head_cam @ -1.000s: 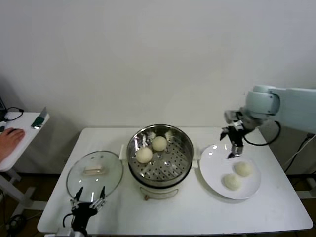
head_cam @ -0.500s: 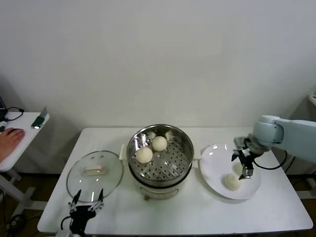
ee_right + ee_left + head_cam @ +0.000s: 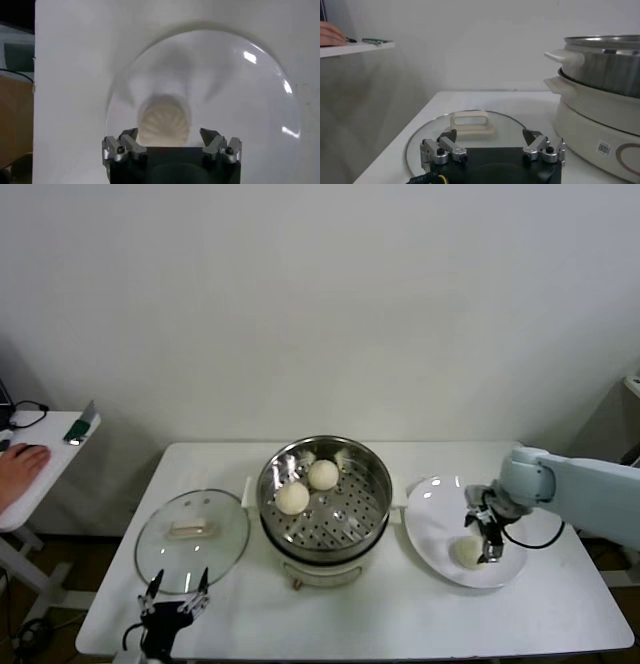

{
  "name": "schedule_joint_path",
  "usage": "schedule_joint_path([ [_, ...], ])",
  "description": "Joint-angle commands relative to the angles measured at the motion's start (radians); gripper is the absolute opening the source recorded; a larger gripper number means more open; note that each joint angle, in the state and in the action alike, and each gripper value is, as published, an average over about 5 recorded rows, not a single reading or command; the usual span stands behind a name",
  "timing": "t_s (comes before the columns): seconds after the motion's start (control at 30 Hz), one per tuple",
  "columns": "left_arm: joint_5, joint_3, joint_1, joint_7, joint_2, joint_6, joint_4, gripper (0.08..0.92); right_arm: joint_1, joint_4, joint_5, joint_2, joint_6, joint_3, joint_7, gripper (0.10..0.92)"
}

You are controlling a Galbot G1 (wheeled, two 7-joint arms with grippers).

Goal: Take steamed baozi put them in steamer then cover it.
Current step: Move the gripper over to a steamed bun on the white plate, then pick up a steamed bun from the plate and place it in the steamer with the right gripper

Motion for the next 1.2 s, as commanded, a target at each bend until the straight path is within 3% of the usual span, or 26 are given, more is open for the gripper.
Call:
schedule_joint_path([
  [0.03,0.000,-0.001,-0.001,0.000,0.002,-0.001,0.003,0.823,-0.095,-0.036,-0.036,0.009,-0.014,0.065,0.016,0.822],
  [0.5,0.001,0.002,-0.007,-0.001,-0.001,0.001,0.007,0.823,-0.069,-0.033,-0.061,0.013,-0.013,0.060,0.003,0.728],
  [0.73,0.005,0.003,-0.010,-0.001,-0.005,0.004,0.005,0.823,0.151,0.002,-0.036,0.031,0.052,-0.054,-0.049,0.696],
  [0.97,0.011,0.004,-0.012,-0.001,-0.007,0.009,0.000,0.823,0.581,0.035,0.056,0.173,0.232,-0.242,-0.136,0.696],
  [1.2,0.022,0.006,-0.012,-0.001,-0.009,0.012,-0.007,0.823,0.794,0.143,0.077,0.323,0.510,-0.179,-0.178,0.696],
])
